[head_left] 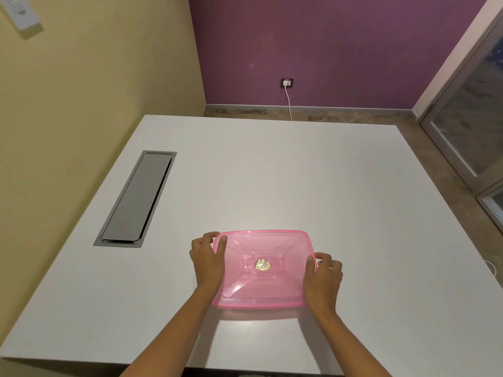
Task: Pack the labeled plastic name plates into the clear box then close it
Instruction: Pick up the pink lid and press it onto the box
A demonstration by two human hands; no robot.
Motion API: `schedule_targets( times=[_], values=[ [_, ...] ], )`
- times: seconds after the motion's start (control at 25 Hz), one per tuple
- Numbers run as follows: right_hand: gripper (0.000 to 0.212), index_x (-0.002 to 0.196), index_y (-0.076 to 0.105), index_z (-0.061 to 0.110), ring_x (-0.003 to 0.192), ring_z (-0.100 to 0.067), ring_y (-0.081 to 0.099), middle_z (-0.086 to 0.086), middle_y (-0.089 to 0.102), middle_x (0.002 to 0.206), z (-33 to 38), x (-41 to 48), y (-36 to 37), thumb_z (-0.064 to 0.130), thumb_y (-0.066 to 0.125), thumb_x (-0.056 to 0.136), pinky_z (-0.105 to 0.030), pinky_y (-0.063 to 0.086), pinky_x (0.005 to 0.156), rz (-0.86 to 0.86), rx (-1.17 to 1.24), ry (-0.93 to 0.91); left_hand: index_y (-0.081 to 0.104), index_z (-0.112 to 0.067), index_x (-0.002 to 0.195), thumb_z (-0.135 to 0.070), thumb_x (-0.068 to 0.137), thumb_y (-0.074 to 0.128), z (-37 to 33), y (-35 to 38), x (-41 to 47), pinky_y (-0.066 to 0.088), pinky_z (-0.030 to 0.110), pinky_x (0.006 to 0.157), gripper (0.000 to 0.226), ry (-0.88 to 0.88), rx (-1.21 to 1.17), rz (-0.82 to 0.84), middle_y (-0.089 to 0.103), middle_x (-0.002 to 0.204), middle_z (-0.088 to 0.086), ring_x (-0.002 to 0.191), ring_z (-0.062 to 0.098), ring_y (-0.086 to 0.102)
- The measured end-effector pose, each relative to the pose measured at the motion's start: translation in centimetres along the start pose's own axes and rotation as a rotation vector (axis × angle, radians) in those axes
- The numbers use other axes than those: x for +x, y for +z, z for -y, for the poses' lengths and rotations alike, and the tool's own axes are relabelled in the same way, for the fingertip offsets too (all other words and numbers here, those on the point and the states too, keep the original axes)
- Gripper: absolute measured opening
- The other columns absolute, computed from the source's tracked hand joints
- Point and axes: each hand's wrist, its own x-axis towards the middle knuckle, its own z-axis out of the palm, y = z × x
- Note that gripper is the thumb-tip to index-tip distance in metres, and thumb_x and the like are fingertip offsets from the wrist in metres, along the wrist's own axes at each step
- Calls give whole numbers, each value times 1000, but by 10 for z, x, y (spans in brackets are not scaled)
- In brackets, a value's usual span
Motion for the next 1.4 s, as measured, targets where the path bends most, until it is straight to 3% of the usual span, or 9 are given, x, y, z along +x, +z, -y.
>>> schedule_targets(
  times=[0.16,0.36,0.44,0.68,0.88,1.04,1.24,1.4],
  values=[
    [30,113,53,11,112,-35,47,-17,51,117,19,37,2,32,39,97,-44,40,95,133,-8,0,58,-14,113,-29,94,49,-3,0,-2,37,27,85,26,7,-35,17,50,115,11,102,25,52],
    [39,96,54,-1,97,-37,55,-21,60,100,46,73,11,25,25,100,-40,42,80,270,-147,-89,58,-14,113,-29,95,48,-3,0,0,37,27,83,27,15,-10,22,50,114,12,95,20,50],
    [35,99,53,-4,97,-39,56,-23,59,101,52,79,15,15,24,100,-39,41,77,330,-245,-105,58,-14,113,-30,95,48,-3,0,0,37,27,83,26,17,-14,23,51,113,12,94,19,49],
    [31,66,39,7,76,-32,49,-17,56,85,52,81,24,9,26,94,-34,40,69,286,-258,-23,59,-12,112,-29,94,50,-3,0,2,36,26,81,26,19,-21,14,52,111,13,92,19,49],
    [23,74,41,5,73,-31,50,-21,62,89,48,78,26,1,29,93,-34,41,67,247,-351,-131,60,-9,106,-37,96,41,-6,1,9,34,28,80,34,-44,48,18,55,108,11,90,21,49],
    [25,68,36,10,69,-29,47,-19,58,82,47,78,25,-4,31,89,-34,38,62,227,-412,-202,59,-3,87,-46,97,26,-15,6,34,40,36,75,55,-107,281,91,62,98,18,94,35,56],
    [22,76,38,9,71,-28,45,-19,62,89,47,77,24,-5,32,90,-33,37,62,196,-458,-256,59,1,110,-44,98,21,-32,15,58,42,41,87,60,-202,438,132,57,116,24,106,39,55],
    [21,78,38,10,73,-29,48,-19,63,91,45,77,25,-4,31,92,-32,37,62,189,-476,-274,49,-1,124,-24,99,27,-26,20,61,45,43,86,41,-107,575,175,56,116,23,107,40,52]
  ],
)
